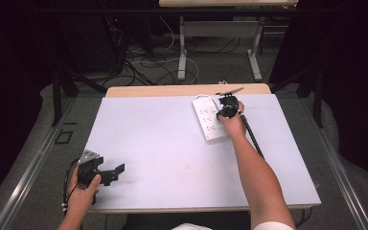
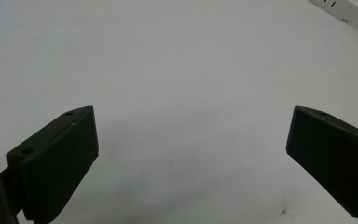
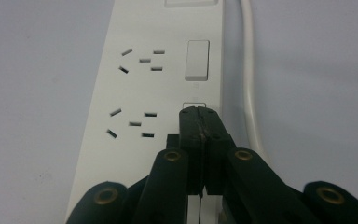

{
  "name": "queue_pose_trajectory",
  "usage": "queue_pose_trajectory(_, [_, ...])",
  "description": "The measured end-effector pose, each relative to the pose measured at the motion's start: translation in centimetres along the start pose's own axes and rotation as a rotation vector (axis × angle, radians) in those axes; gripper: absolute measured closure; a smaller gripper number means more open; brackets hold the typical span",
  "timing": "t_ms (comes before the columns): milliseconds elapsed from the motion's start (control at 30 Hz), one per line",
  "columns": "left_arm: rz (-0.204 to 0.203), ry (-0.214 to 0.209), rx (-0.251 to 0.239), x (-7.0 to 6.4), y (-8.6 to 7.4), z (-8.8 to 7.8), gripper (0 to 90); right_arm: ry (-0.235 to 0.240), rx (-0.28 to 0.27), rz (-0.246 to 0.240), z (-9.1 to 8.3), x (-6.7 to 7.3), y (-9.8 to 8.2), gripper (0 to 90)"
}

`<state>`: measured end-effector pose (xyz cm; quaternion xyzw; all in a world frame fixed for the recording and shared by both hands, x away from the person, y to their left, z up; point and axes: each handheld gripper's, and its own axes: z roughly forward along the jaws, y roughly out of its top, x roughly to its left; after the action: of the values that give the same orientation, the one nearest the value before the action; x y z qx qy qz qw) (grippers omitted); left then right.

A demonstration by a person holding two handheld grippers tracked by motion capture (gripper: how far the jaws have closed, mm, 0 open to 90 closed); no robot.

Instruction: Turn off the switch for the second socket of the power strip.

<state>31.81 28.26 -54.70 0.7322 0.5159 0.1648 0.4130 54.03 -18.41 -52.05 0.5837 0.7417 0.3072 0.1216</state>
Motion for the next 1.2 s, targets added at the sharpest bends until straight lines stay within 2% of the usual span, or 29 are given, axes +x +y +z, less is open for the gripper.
queue_pose_trajectory(133, [0.001,0.0,0.001,0.0,0.0,0.0,2.1,-0.015,0.005,-0.017,0.01,0.01,-0.02,90.0])
queue_pose_trajectory(300, [0.0,0.001,0.003,-0.01,-0.01,-0.01,2.1,-0.01,0.0,-0.02,0.06,0.05,-0.05,90.0])
queue_pose_trajectory(467, [0.0,0.0,0.002,-0.01,-0.01,-0.01,2.2,0.001,-0.007,-0.006,0.07,0.11,-0.12,90.0])
queue_pose_trajectory(500, [0.0,-0.001,0.004,-0.01,0.0,-0.02,2.2,-0.014,-0.002,-0.006,0.05,0.14,-0.11,90.0])
queue_pose_trajectory(567, [-0.001,0.0,0.003,-0.03,0.0,-0.01,2.2,0.003,-0.014,-0.001,0.12,0.09,-0.14,90.0])
queue_pose_trajectory(633, [-0.001,0.0,0.003,-0.02,0.0,-0.01,2.2,-0.013,0.007,-0.005,-0.02,0.1,-0.1,90.0])
queue_pose_trajectory(1000, [0.001,0.0,0.004,-0.01,-0.02,-0.02,2.2,-0.004,-0.006,0.003,0.02,0.09,-0.17,90.0])
queue_pose_trajectory(1200, [0.0,0.001,0.003,-0.04,-0.03,-0.02,2.2,-0.002,0.001,-0.009,0.04,0.02,-0.25,90.0])
